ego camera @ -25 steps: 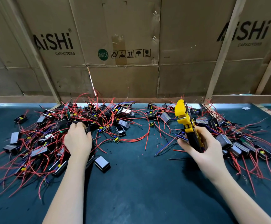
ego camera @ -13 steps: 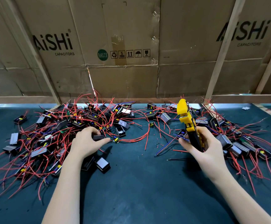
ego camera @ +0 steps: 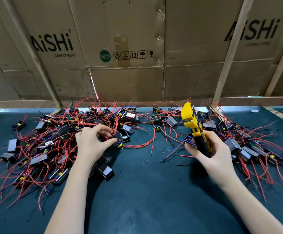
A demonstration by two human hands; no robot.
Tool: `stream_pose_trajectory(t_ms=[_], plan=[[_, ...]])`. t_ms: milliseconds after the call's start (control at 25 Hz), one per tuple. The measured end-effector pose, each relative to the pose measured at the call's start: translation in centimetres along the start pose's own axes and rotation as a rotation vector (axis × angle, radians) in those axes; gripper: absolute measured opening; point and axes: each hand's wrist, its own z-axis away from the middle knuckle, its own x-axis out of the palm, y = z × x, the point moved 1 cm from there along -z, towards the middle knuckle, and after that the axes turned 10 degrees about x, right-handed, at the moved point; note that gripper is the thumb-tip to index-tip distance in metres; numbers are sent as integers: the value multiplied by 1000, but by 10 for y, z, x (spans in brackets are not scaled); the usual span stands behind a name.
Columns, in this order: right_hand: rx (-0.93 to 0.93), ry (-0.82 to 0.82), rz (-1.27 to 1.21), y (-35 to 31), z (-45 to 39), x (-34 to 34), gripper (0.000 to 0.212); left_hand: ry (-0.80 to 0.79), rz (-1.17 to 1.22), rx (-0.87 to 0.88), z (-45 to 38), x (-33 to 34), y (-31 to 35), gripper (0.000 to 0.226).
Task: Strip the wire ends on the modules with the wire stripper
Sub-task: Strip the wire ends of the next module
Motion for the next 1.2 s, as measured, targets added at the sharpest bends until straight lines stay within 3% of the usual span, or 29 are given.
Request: stream_pose_trajectory(t_ms=[80, 240, 440, 560, 640, 800, 1000, 1200], plan=[[6, 3, -9, -1, 0, 0, 37, -61, 61, 86, 0, 2, 7, 30], [10, 17, -8, -2, 0, -1, 38, -435, -414, 0, 6, 16, 6, 41], [1, 17, 6, -4, 0, 0, 39, -317, 94, 81, 5, 2, 10, 24], [0, 7, 7, -4, 0, 1, 35, -614, 308, 103, 10, -4, 19, 44], [0, 3, 16, -5, 1, 1, 34, -781, 252, 107, 13, 1, 22, 36], [-7, 113, 185, -3, 1, 0, 36, -616, 186, 167, 13, 26, 47, 22], [-53, 299, 902, 9, -3, -9, 49, -518, 285, 207, 23, 50, 69, 6], [-86, 279, 1060, 15, -4, -9, 52, -567, 369, 164, 24, 54, 68, 7]])
